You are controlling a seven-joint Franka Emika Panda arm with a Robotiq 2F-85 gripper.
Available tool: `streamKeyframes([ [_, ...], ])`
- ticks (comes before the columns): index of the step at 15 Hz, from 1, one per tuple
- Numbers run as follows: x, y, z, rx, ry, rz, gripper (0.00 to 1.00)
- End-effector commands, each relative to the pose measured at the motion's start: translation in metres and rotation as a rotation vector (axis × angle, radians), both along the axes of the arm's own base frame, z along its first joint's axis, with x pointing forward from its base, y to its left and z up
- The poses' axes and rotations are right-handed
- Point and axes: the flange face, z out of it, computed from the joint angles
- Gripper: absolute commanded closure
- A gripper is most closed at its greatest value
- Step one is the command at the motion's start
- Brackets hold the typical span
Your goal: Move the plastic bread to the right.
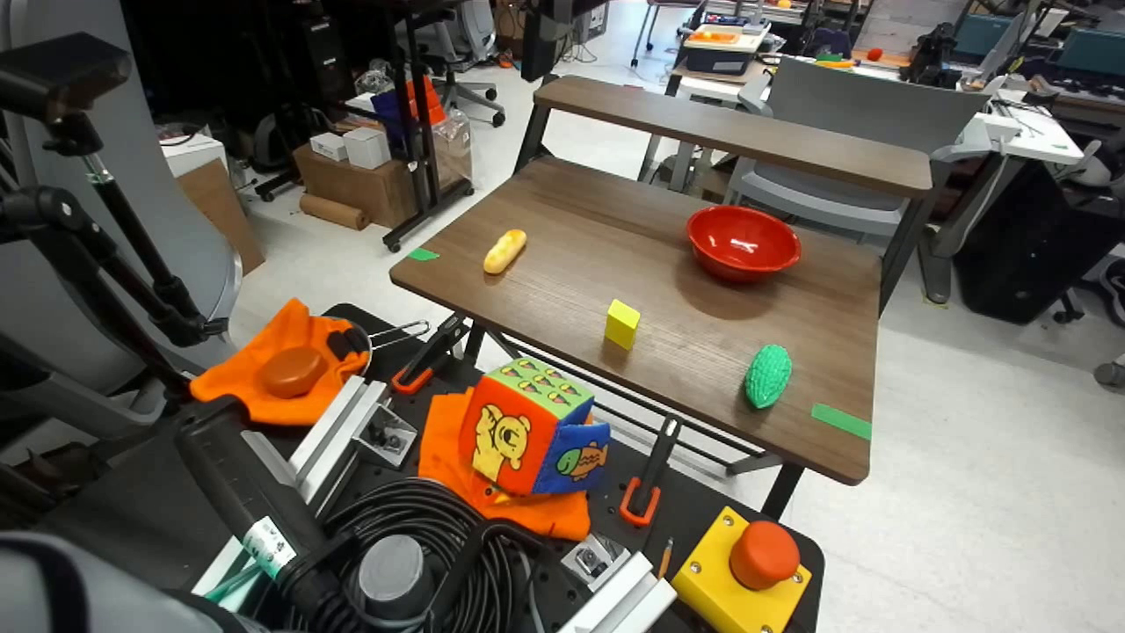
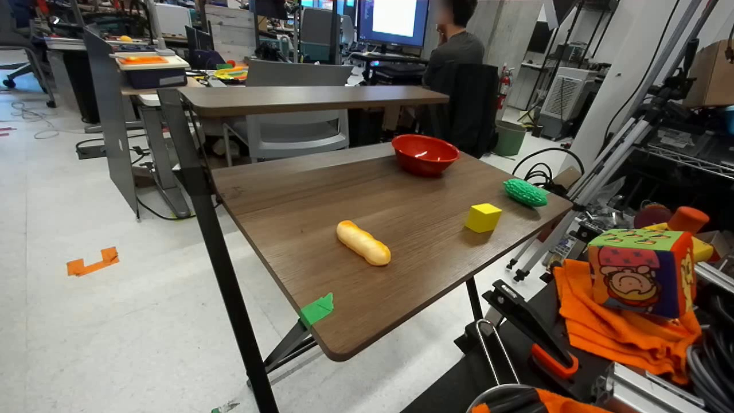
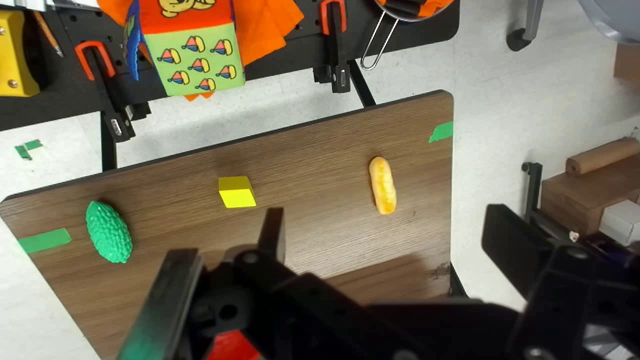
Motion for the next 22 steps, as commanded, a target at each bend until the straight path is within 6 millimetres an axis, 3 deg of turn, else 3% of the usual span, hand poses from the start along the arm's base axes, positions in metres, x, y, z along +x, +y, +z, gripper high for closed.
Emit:
streamKeyframes([
  [1, 0.033, 0.037, -0.015, -0.062, 0.049, 0.0, 0.0],
  [5, 0.073, 0.088, -0.048, -0.145, 0.106, 0.006, 0.0],
  [10, 0.125, 0.136, -0.109, -0.262, 0.146, 0.037, 0.0],
  [18, 0.217, 0.158, -0.229, -0.434, 0.234, 0.034, 0.0],
  [22, 0.247, 0.183, -0.271, -0.426, 0.305, 0.044, 0.0],
])
